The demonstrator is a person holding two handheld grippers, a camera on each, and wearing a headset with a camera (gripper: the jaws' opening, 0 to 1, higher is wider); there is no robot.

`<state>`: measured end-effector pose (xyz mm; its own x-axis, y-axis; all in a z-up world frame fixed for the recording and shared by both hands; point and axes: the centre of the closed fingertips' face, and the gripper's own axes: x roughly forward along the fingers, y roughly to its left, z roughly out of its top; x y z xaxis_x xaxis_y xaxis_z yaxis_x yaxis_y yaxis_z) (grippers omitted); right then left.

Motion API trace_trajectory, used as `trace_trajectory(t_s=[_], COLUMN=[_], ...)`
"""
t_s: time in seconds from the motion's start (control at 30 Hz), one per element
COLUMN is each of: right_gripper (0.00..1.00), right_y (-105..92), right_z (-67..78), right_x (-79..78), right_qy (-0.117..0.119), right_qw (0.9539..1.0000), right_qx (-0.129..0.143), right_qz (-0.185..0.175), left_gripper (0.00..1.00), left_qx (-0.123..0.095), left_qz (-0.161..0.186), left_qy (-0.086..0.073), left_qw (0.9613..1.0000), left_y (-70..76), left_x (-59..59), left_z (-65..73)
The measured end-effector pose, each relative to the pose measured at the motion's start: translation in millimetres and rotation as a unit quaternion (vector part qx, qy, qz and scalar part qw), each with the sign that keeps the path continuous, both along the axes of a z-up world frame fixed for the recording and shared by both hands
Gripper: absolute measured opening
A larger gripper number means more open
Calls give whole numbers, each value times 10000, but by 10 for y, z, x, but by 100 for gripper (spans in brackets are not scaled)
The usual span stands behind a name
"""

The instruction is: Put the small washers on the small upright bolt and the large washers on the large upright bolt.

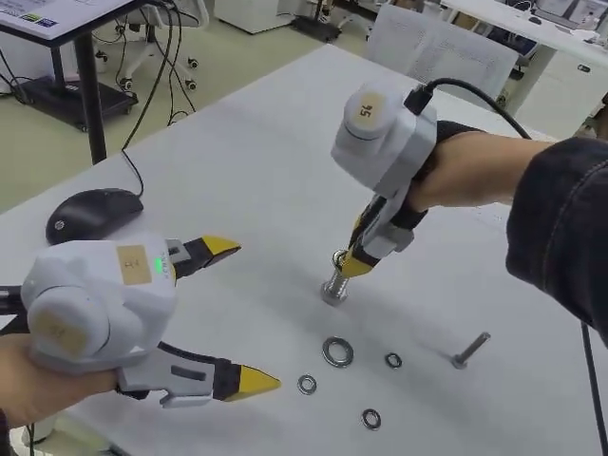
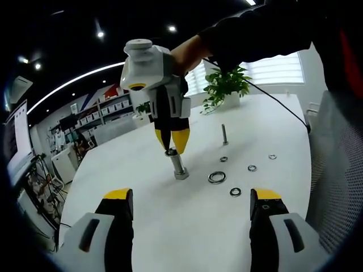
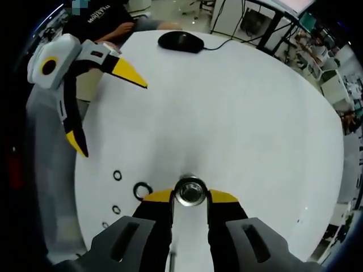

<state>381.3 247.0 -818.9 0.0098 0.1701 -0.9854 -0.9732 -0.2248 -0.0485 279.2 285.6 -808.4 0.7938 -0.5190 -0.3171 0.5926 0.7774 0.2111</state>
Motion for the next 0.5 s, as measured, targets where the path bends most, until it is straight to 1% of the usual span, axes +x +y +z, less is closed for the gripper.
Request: trace_trajectory(t_s=[0.1, 0.2, 0.37, 0.43, 0.5], right_gripper=[23, 23, 23, 23, 23], right_y=[3, 0, -6, -8, -5], right_z=[-41, -52, -84, -109, -168], right_x=[6, -1, -7, -8, 15], right_qy=[19, 20, 45, 61, 86], right_qw=[10000, 10000, 10000, 9999, 9999], right_qx=[-21, -36, -64, -64, -64], right_qz=[-10, -1, -31, -55, -82], left_gripper=[85, 85, 85, 85, 85], left_qx=[3, -13, -7, -17, -6], left_qz=[2, 8, 14, 19, 28], left_qy=[-4, -23, -11, -9, -3], left_qw=[10000, 10000, 10000, 10000, 10000], left_y=[5, 11, 19, 23, 30], left_x=[1, 4, 4, 3, 2], left_z=[1, 8, 0, -1, -7])
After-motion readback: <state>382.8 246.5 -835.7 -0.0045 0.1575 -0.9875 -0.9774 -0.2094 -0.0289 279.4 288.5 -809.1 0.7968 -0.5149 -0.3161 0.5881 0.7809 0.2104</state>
